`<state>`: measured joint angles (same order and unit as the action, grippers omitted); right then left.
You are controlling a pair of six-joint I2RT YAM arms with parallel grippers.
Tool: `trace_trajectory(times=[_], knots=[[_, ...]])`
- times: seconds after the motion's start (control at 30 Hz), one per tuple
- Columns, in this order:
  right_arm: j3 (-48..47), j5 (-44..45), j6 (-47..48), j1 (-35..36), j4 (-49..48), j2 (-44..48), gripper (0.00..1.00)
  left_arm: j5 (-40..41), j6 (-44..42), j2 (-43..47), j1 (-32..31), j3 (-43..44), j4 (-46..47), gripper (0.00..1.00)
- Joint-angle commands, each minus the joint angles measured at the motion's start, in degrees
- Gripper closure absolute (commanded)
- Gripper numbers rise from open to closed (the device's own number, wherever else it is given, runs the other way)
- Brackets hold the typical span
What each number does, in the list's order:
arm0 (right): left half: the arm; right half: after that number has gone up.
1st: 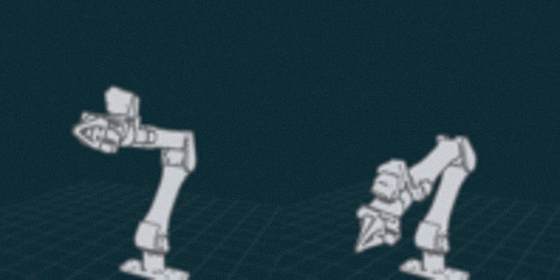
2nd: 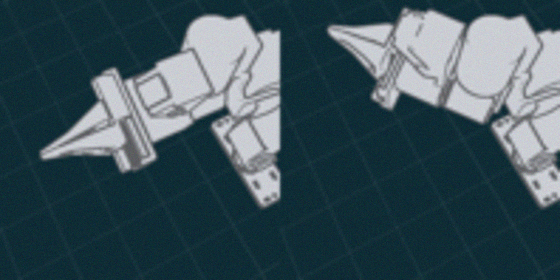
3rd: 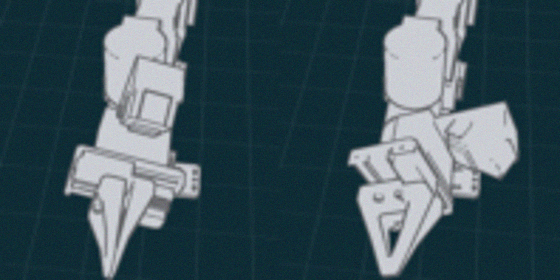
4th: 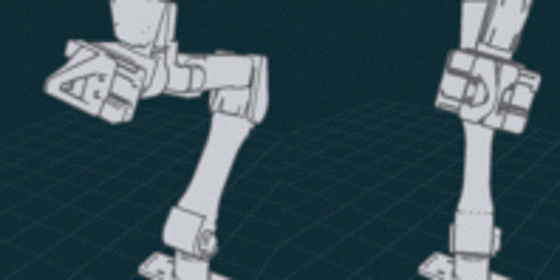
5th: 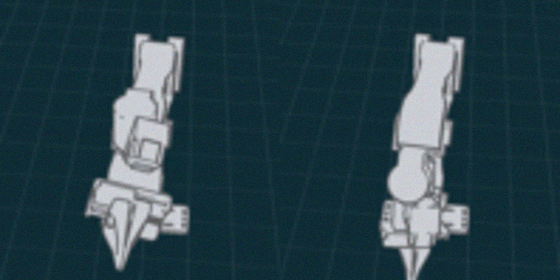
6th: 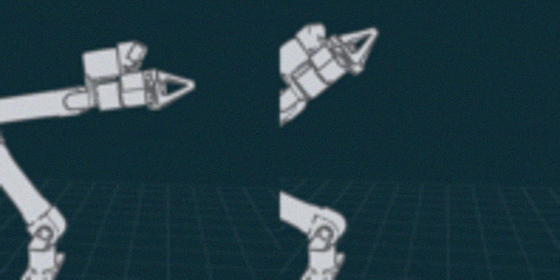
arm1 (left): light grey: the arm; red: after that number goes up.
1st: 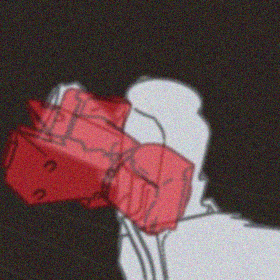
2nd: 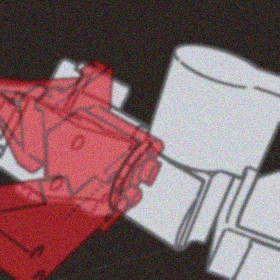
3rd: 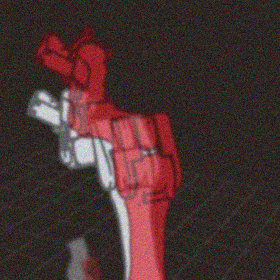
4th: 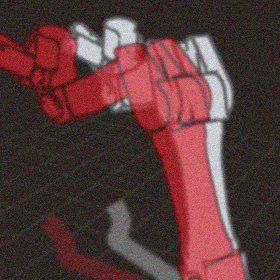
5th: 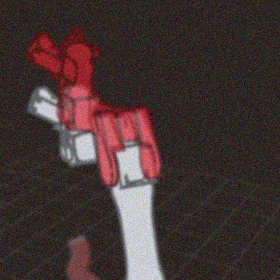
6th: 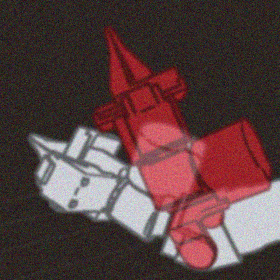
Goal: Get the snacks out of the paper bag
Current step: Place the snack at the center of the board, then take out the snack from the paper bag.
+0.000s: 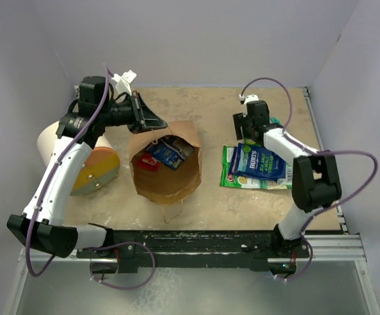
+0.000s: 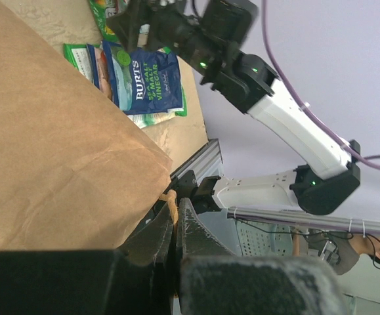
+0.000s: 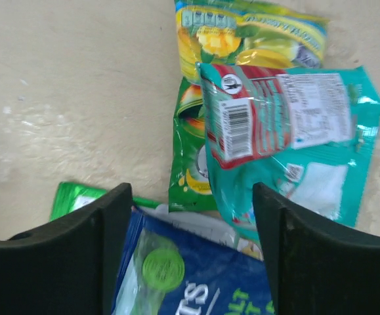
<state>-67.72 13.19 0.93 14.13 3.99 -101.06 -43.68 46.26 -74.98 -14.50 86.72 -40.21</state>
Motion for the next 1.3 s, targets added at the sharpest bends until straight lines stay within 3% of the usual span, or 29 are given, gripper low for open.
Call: trace_trajectory(times=[0.0, 0.13, 0.33, 0.47, 0.6, 0.8, 1.07, 1.27], knots=[[2.3, -3.93, -2.79, 0.16, -4.33, 12.52, 0.19, -0.09, -1.7, 1.53, 0.44, 1.46, -0.16, 1.0], [4.54, -8.5, -2.26, 0.2, -2.56, 20.96, 0.15, -1.87, 0.17, 0.8, 0.45, 0.33, 1.88, 1.0], [17.54, -26.51, -8.41, 1.11, -5.6, 31.51, 0.14, -1.82, -1.67, -0.28, 0.45, 2.04, 0.33, 1.0], [24.75, -25.78, -18.74, 7.17, -13.52, 34.67, 0.14, -1.82, -1.56, -0.34, 0.38, 1.76, 0.74, 1.0], [23.62, -23.87, -24.03, 14.73, -17.4, 32.13, 0.14, -1.93, -1.1, -0.25, 0.42, 1.62, 1.42, 1.0], [13.94, -24.17, -16.22, 21.04, -16.42, 32.27, 0.13, -1.49, -1.15, 0.66, 0.44, 0.76, 0.87, 1.0], [16.37, -21.17, -10.08, 24.3, -16.82, 41.55, 0.12, -1.14, -1.17, 0.98, 0.42, 0.89, 1.02, 1.0], [14.77, -29.27, 3.02, 31.03, -16.03, 46.79, 0.14, -1.12, -1.11, 0.73, 0.44, 1.15, 1.24, 1.0]])
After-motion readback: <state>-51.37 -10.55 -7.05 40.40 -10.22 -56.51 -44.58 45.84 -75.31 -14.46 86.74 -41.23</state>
